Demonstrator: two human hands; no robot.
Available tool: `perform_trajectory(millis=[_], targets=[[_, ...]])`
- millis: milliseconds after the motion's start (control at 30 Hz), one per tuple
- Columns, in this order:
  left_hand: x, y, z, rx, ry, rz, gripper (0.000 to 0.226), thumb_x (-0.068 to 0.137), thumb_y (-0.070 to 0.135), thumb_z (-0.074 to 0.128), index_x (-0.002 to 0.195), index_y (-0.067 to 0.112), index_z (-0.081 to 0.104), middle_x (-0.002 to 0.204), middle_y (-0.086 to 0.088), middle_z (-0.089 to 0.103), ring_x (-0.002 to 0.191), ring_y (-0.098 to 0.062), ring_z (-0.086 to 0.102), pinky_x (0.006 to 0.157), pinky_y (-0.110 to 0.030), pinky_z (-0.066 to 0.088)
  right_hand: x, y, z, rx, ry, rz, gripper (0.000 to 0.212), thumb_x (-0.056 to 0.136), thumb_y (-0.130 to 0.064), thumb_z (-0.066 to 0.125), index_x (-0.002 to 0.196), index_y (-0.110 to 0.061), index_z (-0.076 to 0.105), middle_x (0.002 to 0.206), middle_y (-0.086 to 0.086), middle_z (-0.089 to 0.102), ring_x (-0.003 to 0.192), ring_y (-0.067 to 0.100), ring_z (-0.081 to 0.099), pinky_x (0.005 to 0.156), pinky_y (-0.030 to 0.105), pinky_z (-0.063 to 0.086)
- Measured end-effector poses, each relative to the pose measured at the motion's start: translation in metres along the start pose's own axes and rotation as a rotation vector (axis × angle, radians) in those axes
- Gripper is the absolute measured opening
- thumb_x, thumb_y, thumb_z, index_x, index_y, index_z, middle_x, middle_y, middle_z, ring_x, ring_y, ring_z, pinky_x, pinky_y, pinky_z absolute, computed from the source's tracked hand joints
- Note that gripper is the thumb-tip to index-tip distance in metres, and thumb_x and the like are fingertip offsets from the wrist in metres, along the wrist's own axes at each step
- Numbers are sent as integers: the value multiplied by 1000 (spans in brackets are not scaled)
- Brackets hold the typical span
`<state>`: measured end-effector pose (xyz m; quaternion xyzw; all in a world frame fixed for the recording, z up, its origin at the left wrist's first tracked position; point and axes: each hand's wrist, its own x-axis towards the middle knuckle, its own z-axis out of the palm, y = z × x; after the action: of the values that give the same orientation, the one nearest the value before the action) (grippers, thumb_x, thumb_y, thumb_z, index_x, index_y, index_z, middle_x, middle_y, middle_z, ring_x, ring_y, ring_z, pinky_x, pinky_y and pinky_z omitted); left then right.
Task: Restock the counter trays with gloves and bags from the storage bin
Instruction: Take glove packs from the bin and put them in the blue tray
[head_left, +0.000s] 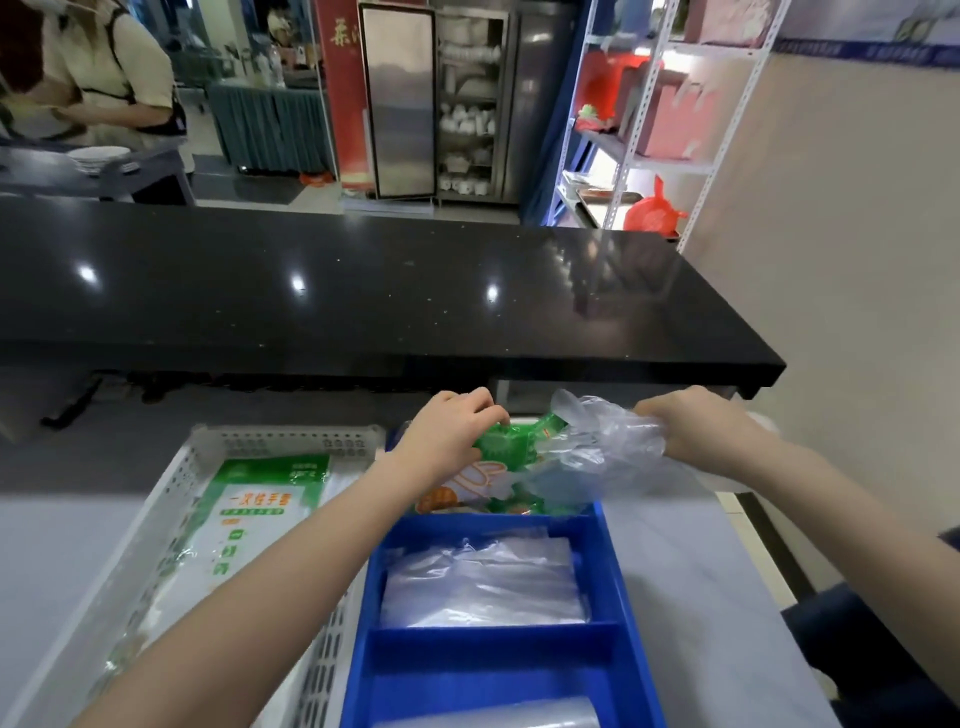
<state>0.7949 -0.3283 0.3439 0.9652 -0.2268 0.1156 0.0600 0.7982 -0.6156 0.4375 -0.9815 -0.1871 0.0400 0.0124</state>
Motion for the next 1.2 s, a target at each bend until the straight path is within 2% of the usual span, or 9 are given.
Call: perform_trajectory(millis=[67,167,300,467,633,800,933,1100,1200], targets=[[3,1,16,71,-7,-18,49,78,12,66,124,23,54,118,-1,56,105,-23,55,95,-36,37,-1,-2,0,29,-20,8,32,77,-13,56,55,-28,38,60,-9,47,72,24,53,51,30,34],[-9,-3,37,53,-83,-71,56,81,22,65,133,26,46,131,2,54,120,-21,49,101,-35,31,1,-7,0,20,-46,13,23,79,-11,55,62,-27,51,68,-6,56,79,28,58,58,32,42],[-39,-17,42,-66,1,-135,71,77,30,71,141,25,41,145,0,44,133,-20,39,111,-35,26,11,-18,4,64,-56,0,37,78,-7,55,54,-30,39,61,-9,49,71,25,56,57,32,41],[-105,-54,29,-161,187,-525,49,80,27,70,126,21,55,124,0,57,113,-21,53,94,-36,44,33,-46,13,116,-65,-24,32,80,-15,61,55,-26,45,62,-7,53,68,21,54,60,34,45],[-193,-89,16,11,13,-929,40,82,28,63,120,18,55,119,-6,57,107,-26,52,85,-40,48,57,-90,26,152,-101,-133,20,84,-21,62,65,-25,56,69,-4,61,72,23,59,67,40,52],[-242,-95,12,-91,-152,-1262,71,82,60,50,138,19,37,133,-17,45,123,-36,42,99,-45,41,73,-134,38,141,-91,-284,32,82,-29,67,57,-34,47,62,-11,54,73,20,56,66,38,52],[-249,-87,11,-242,-97,-1259,76,77,60,56,140,24,33,130,-13,50,112,-33,54,92,-45,48,80,-151,46,151,-86,-334,27,82,-30,66,59,-32,52,65,-10,60,72,20,60,63,37,52],[-244,-73,2,-342,111,-1184,66,72,39,71,130,32,40,118,3,45,70,-12,61,66,-36,56,81,-150,55,154,-88,-357,32,81,-29,67,55,-34,49,60,-12,57,67,16,58,56,33,46],[-238,-72,-5,-310,241,-1098,49,76,19,74,119,29,53,118,5,57,77,-4,55,71,-25,47,80,-139,50,153,-78,-342,31,78,-31,69,55,-36,49,61,-13,57,71,17,57,58,33,46]])
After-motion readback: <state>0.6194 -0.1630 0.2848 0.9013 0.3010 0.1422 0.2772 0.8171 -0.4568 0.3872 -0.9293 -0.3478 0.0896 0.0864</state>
